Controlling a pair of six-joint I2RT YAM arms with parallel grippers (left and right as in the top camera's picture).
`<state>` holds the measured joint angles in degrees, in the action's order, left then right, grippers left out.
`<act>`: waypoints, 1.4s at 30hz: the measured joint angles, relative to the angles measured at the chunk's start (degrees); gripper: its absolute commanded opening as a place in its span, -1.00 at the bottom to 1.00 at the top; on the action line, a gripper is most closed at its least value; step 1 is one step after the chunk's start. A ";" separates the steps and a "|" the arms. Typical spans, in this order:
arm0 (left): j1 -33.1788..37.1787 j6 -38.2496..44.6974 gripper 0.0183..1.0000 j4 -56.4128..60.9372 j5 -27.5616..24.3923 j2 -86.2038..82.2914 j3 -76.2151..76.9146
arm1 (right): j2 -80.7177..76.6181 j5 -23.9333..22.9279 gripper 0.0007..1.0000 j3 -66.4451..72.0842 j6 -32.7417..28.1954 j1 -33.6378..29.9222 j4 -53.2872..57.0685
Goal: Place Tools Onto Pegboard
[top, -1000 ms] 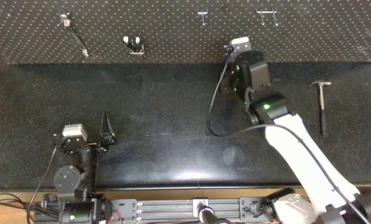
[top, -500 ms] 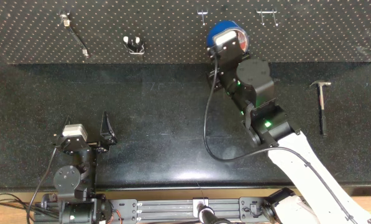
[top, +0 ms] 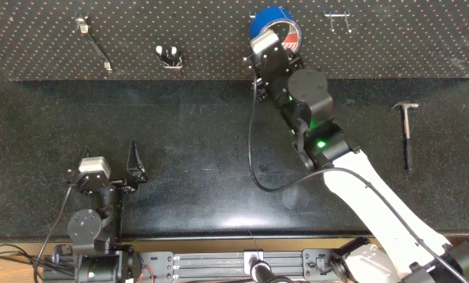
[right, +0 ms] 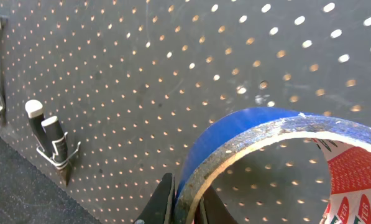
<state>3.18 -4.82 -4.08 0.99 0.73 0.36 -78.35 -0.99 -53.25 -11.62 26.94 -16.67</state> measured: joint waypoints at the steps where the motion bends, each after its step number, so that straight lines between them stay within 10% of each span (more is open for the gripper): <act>1: 0.00 0.00 0.99 0.00 0.00 0.00 0.00 | -0.31 0.02 -0.85 0.00 -0.13 0.22 -0.13; 42: 0.00 0.00 0.99 0.02 0.00 0.00 0.00 | -15.21 -6.45 -0.85 -0.02 -7.21 1.05 -12.72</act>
<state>3.18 -4.82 -4.05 0.99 0.73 0.36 -93.56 -7.44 -53.28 -18.83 27.99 -29.39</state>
